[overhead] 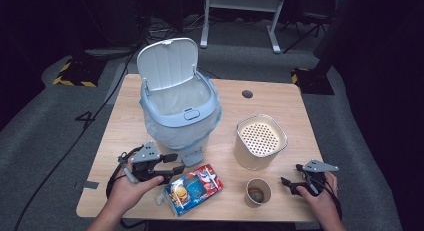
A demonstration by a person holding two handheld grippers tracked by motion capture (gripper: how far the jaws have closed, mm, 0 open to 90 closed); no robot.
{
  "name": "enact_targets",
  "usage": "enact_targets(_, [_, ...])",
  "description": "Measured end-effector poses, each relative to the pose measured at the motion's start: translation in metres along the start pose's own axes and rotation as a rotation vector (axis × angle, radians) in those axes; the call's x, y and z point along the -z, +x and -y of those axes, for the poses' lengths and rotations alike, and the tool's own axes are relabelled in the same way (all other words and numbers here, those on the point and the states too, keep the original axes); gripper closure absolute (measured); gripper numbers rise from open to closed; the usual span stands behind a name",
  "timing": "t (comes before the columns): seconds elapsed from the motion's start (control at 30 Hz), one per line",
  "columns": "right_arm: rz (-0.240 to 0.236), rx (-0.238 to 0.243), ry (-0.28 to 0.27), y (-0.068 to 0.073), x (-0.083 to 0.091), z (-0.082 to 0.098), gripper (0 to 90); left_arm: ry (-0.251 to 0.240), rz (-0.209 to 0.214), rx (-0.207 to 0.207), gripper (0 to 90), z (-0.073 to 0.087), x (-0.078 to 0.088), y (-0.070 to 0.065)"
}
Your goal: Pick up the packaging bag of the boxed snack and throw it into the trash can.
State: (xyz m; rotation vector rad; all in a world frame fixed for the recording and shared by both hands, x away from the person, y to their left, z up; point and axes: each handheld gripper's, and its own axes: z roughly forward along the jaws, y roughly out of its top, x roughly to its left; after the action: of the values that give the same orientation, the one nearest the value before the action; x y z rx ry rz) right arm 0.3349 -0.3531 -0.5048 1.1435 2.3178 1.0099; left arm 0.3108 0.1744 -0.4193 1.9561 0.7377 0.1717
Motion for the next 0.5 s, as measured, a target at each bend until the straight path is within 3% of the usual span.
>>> enact_targets(0.07, [0.0, 0.0, 0.0, 0.0, 0.0, 0.0, 14.4, 0.032, 0.007, 0.018, 50.8, 0.008, -0.006, 0.005])
enact_targets(0.17, [0.0, 0.0, 0.0, 0.0, 0.0, 0.0, 14.4, 0.046, 0.014, 0.039, 52.4, 0.018, -0.013, 0.01])
enact_targets(0.23, [0.0, 0.0, 0.0, 0.0, 0.0, 0.0, 14.4, 0.047, 0.006, 0.077, 54.0, 0.027, -0.019, 0.015])
enact_targets(0.5, [0.0, 0.0, 0.0, 0.0, 0.0, 0.0, 14.4, 0.121, 0.044, 0.113, 57.4, 0.039, -0.027, 0.017])
